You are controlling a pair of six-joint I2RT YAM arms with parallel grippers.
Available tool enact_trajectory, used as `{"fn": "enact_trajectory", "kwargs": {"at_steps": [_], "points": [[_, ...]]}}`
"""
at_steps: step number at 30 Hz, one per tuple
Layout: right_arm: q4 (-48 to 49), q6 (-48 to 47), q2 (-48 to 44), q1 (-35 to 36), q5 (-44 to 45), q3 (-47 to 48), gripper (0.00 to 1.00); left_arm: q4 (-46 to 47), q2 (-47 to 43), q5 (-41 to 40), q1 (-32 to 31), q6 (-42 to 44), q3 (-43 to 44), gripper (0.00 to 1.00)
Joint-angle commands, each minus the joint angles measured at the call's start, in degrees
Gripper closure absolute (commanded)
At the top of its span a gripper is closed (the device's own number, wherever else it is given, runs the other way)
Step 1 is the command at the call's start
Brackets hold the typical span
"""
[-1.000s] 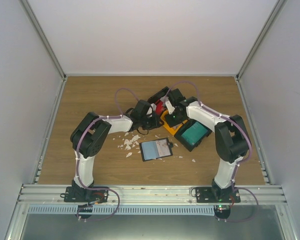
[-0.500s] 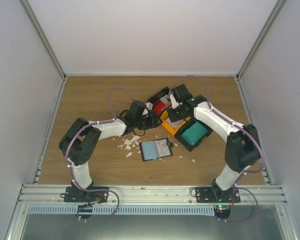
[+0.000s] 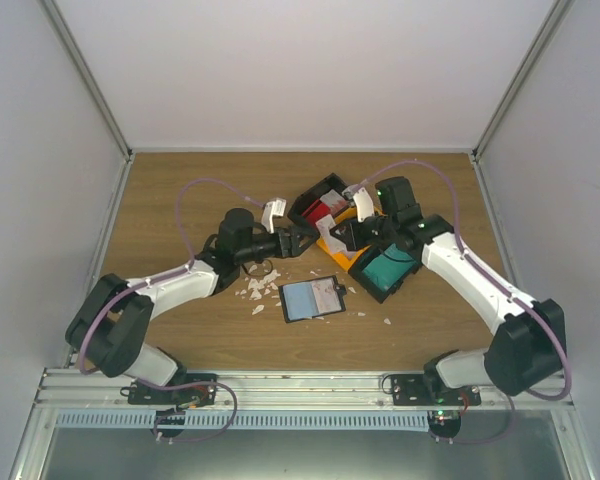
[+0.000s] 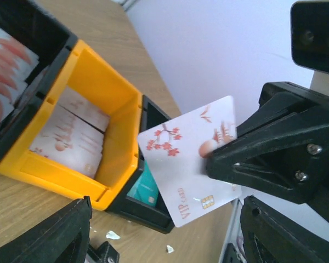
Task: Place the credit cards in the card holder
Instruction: Pick up the credit card from the storage box.
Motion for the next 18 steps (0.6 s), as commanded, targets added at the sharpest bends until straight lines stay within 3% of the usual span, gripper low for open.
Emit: {"fn": "enact_trajectory", "kwargs": {"at_steps": [1,4,6,13,18], "points": [[10.8,3.9,-4.7,-1.3,-18.0,-3.1,0.99,8.6,-2.8,7.1,0.6,-1.0,-2.1,0.25],[16.0,5.7,-6.6,-1.6,-24.9,-6.2,1.0,9.4,-4.8,7.1,0.6,-1.7,-3.0,0.27],[17.4,5.5,-7.3,-1.8,-28.3,-7.4,1.0,10.4,-6.3,6.6,0.6,-2.4,-3.9,0.34],[19.2,4.9,-8.5,-3.0,-35.4,-9.9,1.0,18.4,-10.4,8.1,0.6,-6.5,-7.6,0.63],[22.0,6.8,-8.8,-3.0,-37.8,-11.8,0.99,19.2,-11.7,9.8,0.4,-6.0,-8.1,0.84]]}}
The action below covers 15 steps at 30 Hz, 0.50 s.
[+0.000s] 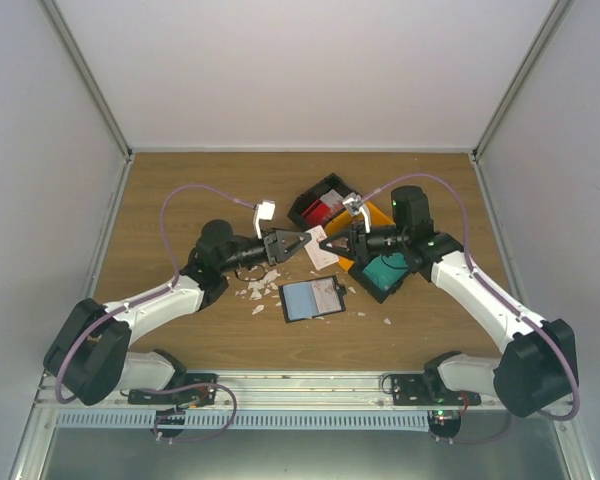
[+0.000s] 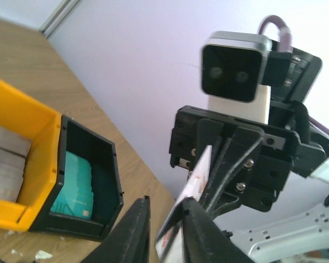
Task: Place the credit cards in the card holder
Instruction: Pick up the credit card from the storage box.
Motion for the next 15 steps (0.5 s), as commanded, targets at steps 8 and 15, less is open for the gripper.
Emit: {"fn": "enact_trajectory", "kwargs": {"at_steps": [8,15], "points": [[2.4,0.5,-1.6,-0.7,-3.7,-2.7,0.75,2.7,-3.3,2.4,-0.1,0.2,-0.8,1.0],[4.2,1.4,-3.7,-0.7,-4.8,-5.7,0.86,-1.8,-4.3,2.0,-0.1,1.9,-0.2,1.0]]}}
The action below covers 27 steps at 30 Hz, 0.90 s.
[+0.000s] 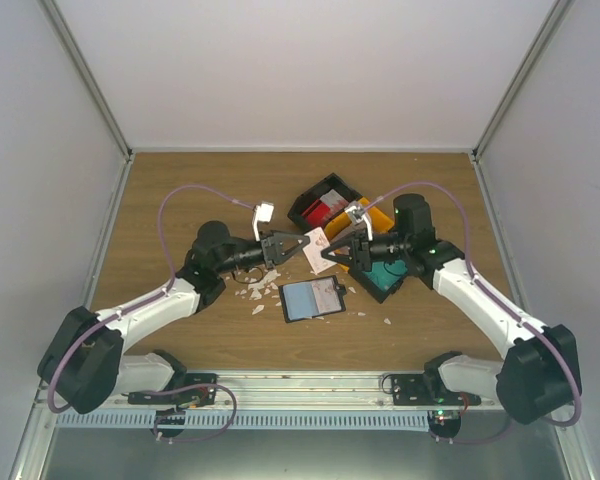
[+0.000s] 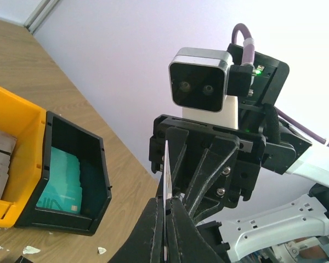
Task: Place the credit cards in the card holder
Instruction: Pick up the credit card from the storage box, then insert the credit card into the card holder.
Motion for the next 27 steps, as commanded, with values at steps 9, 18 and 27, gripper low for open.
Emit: {"fn": "enact_trajectory", "kwargs": {"at_steps": [9,18,27], "points": [[2.4,3.7,-1.1,-0.2,4.1,-3.2,1.0,-12.5,-2.0,-5.5,0.1,4.5,0.8,0.63],[-1.4,11.7,3.5,2.0,22.0,-10.1,1.0,-31.3,-4.6,-19.6,0.1,7.9,-2.8,0.39],[6.9,21.1,9.5,7.9,25.0,-16.0,1.0,-31.1,5.0,-15.1,0.0,7.0,-5.2,0.59]]}}
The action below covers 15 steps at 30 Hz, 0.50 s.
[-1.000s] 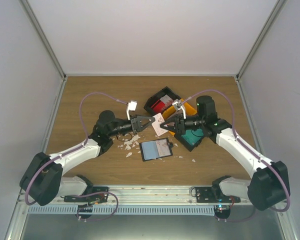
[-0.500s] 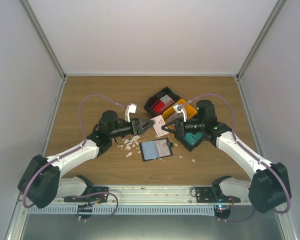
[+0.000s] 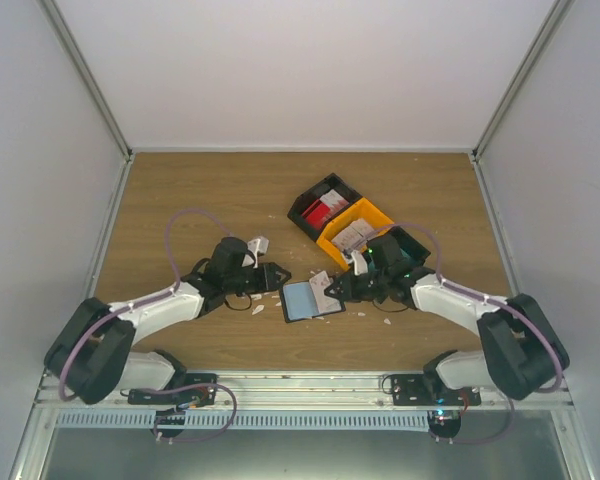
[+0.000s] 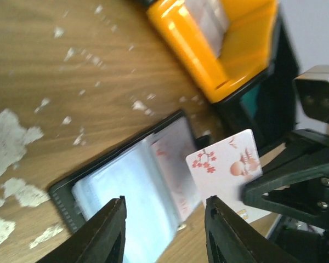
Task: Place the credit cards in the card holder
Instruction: Insert the credit card into the card holder.
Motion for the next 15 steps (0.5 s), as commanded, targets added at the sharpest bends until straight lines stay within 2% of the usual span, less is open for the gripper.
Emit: {"fn": "enact_trajectory", "kwargs": {"at_steps": [1,7,15], "points": [[5.2,4.2,4.1,2.4,3.0,-0.2,0.99,0.7,5.0,1.2,0.0,0.9,-0.5,0.6],[5.0,3.9,8.8,2.9,4.9,1.9,0.99,3.3,10.7,1.8,-0.2,-0.1,-0.6,0.62],[4.3,2.5,14.1,3.1,3.0,3.9,0.99,2.7,12.8,-0.7,-1.2,-1.7,-1.3,0.66]]}}
